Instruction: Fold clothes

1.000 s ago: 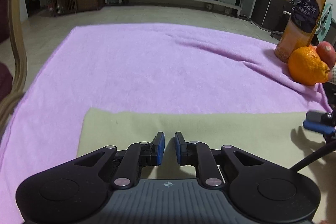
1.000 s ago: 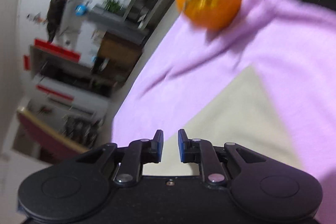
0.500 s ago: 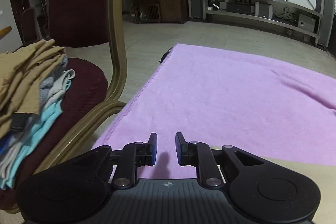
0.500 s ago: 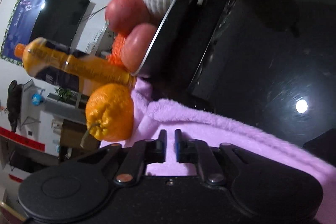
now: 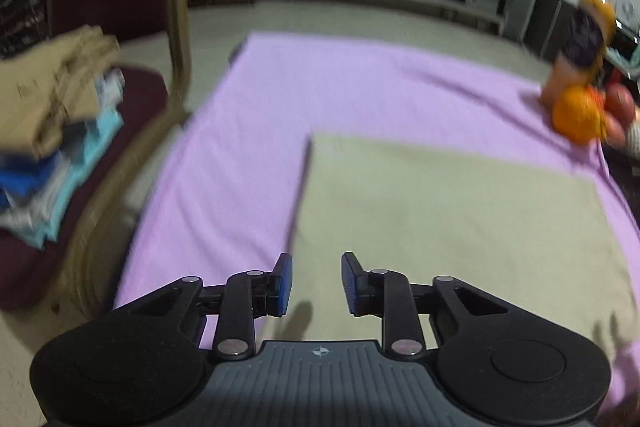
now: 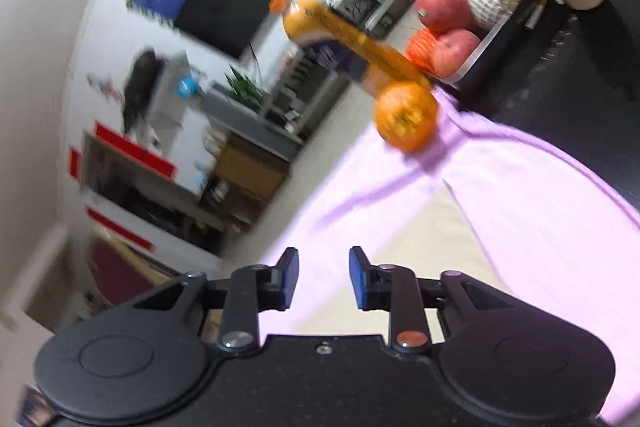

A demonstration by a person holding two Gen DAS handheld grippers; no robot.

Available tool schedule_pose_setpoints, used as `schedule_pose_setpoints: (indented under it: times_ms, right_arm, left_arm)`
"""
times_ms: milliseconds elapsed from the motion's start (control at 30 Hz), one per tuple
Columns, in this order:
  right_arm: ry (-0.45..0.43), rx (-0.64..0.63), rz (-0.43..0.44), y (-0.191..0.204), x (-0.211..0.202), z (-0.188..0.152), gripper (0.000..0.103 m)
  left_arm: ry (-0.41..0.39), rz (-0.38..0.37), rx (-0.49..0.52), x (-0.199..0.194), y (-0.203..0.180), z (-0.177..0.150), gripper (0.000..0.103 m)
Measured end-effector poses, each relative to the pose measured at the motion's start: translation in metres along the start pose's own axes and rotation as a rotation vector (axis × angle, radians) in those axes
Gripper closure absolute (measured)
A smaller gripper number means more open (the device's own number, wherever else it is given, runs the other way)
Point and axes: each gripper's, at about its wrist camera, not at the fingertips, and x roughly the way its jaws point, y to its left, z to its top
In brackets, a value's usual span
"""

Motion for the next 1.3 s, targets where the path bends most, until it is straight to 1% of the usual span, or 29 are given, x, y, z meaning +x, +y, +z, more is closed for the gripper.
schedule_pose_setpoints:
  times_ms: [100,133,167,200,267,400,500,600,633,667,700,733,867,900,933,1000,1100,1200,1300]
  right_arm:
    - [0.053,-0.005,-0.109,-0.012,0.006,-0.017,0.074]
    - [0.051,0.000,-0.148,-0.015,0.007,-0.017,0.075]
    - [0.038,0.003,-0.182,-0.018,0.007,-0.017,0.080]
    - [0.020,0.006,-0.208,-0.020,0.007,-0.016,0.087]
    - [-0.013,0.027,-0.240,-0.025,0.008,-0.013,0.088]
    - [-0.025,0.124,-0.239,-0.042,0.023,-0.012,0.087]
    - [0.020,0.168,-0.204,-0.058,0.045,-0.015,0.087]
    - [0.066,0.211,-0.169,-0.074,0.067,-0.017,0.087]
    - [0.078,0.220,-0.176,-0.079,0.072,-0.018,0.090]
    - [0.082,0.226,-0.191,-0.086,0.074,-0.018,0.098]
    - [0.071,0.242,-0.199,-0.094,0.071,-0.017,0.103]
    - [0.049,0.263,-0.205,-0.102,0.067,-0.016,0.103]
    - [0.042,0.226,-0.193,-0.092,0.049,-0.023,0.103]
    - [0.042,0.213,-0.188,-0.088,0.044,-0.025,0.097]
    - [0.043,0.201,-0.184,-0.084,0.040,-0.027,0.095]
    - [0.044,0.175,-0.175,-0.077,0.031,-0.031,0.094]
    - [0.046,0.137,-0.161,-0.066,0.018,-0.037,0.088]
    - [0.060,0.108,-0.153,-0.058,0.010,-0.043,0.088]
    - [0.125,0.125,-0.170,-0.064,0.025,-0.051,0.088]
  left_arm:
    - [0.034,-0.049,0.075,0.006,-0.019,-0.022,0.076]
    - [0.028,-0.054,0.102,0.006,-0.026,-0.025,0.075]
    - [0.022,-0.059,0.128,0.006,-0.034,-0.029,0.075]
    - [0.015,-0.058,0.148,0.008,-0.040,-0.030,0.075]
    - [0.000,-0.062,0.155,0.012,-0.048,-0.030,0.075]
    - [0.002,-0.067,0.178,0.029,-0.066,-0.030,0.076]
    - [0.011,-0.070,0.217,0.037,-0.077,-0.034,0.076]
    - [0.005,-0.059,0.255,0.040,-0.079,-0.037,0.072]
    - [0.003,-0.059,0.254,0.040,-0.077,-0.038,0.068]
    - [0.002,-0.061,0.248,0.040,-0.074,-0.038,0.067]
    - [0.000,-0.061,0.240,0.040,-0.071,-0.037,0.067]
    - [0.000,-0.057,0.231,0.039,-0.068,-0.037,0.067]
    - [-0.011,-0.031,0.198,0.031,-0.055,-0.037,0.069]
    - [-0.021,-0.022,0.194,0.026,-0.051,-0.037,0.072]
    - [-0.034,-0.028,0.193,0.019,-0.050,-0.038,0.075]
    - [-0.062,-0.043,0.192,0.006,-0.047,-0.040,0.074]
    - [-0.086,-0.103,0.168,-0.008,-0.050,-0.042,0.074]
    - [-0.073,-0.133,0.177,-0.005,-0.060,-0.044,0.074]
    - [-0.034,-0.130,0.180,0.013,-0.066,-0.043,0.074]
